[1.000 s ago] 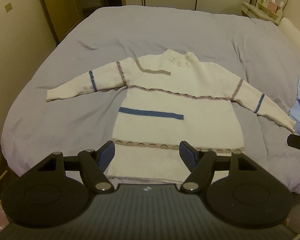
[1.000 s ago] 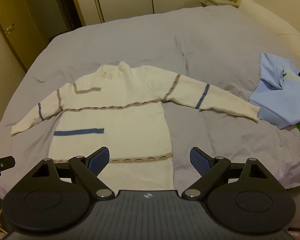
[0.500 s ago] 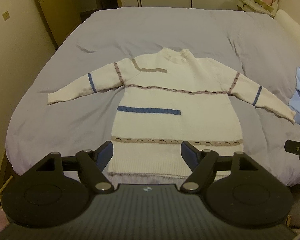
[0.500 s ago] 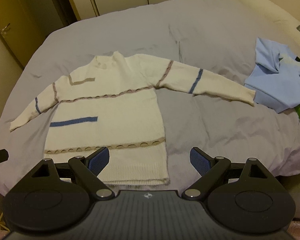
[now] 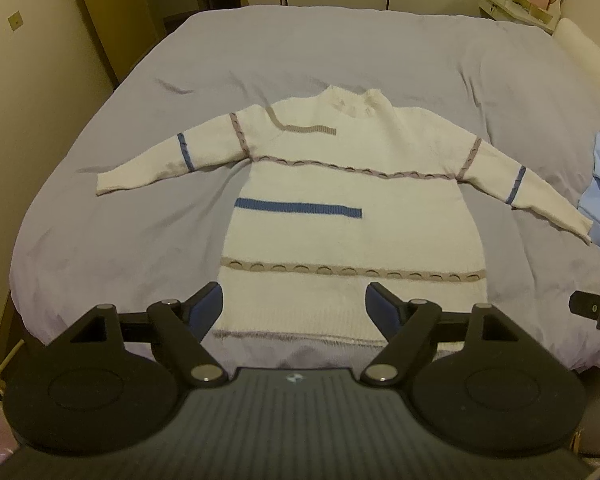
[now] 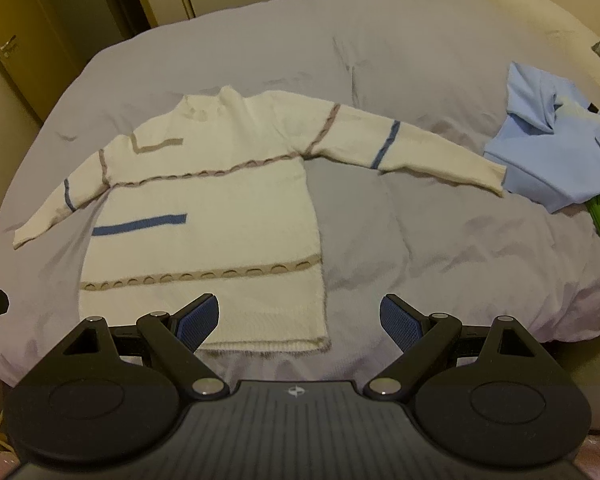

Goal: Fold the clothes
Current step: 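Release the hem and withdraw both grippers above the flattened sweater, then grasp a sweater sleeve with the left gripper and fold it across the body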

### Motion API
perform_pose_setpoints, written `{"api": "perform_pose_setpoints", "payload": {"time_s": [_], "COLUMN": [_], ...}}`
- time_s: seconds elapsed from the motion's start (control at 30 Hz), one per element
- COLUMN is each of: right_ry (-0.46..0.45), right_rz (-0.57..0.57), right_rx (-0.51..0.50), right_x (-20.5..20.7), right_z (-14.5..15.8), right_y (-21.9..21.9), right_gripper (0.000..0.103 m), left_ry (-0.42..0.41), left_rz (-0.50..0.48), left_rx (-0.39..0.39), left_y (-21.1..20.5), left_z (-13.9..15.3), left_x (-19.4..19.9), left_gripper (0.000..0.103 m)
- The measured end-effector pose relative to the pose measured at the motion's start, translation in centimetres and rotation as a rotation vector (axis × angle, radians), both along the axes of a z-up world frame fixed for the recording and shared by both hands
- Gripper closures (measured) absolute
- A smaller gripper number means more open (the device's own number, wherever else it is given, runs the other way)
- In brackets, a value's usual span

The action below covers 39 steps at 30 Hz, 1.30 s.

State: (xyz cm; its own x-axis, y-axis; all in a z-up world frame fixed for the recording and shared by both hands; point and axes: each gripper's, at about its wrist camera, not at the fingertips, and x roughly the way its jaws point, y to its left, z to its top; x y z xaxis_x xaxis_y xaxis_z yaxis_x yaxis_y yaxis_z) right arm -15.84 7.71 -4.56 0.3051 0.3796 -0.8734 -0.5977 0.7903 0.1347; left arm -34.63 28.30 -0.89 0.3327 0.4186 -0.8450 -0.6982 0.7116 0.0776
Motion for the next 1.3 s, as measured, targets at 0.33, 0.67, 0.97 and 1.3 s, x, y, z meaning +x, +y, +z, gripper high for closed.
{"api": "perform_pose_setpoints", "payload": {"time_s": [0.33,0.67,0.97,1.3], "right_ry": [0.017,0.030,0.071,0.075], "right_rz": [-0.004,0.016,0.013,0.048], "right_rx": [-0.023,-0.058,-0.101,-0.179], "right_x": [0.9,2.1,4.5,7.4], "right_z": [-1.3,-4.1,-8.8,-15.3], "right_y": [0.0,3.3,10.7,24.9], "right_gripper": [0.013,0.013,0.013,0.016], "left_ry": [0.019,0.063,0.102,0.069], "left_rz": [0.006,0.048,0.083,0.142], "left_rx": [-0.017,-0.094,-0.203,-0.285], "left_y": [0.0,4.4,12.9,24.8], "left_z": [-1.3,-5.0,-11.2,-15.8], "left_x": [0.6,1.1,3.3,5.6], "left_gripper": [0.026,0.025,0.025,0.026]}}
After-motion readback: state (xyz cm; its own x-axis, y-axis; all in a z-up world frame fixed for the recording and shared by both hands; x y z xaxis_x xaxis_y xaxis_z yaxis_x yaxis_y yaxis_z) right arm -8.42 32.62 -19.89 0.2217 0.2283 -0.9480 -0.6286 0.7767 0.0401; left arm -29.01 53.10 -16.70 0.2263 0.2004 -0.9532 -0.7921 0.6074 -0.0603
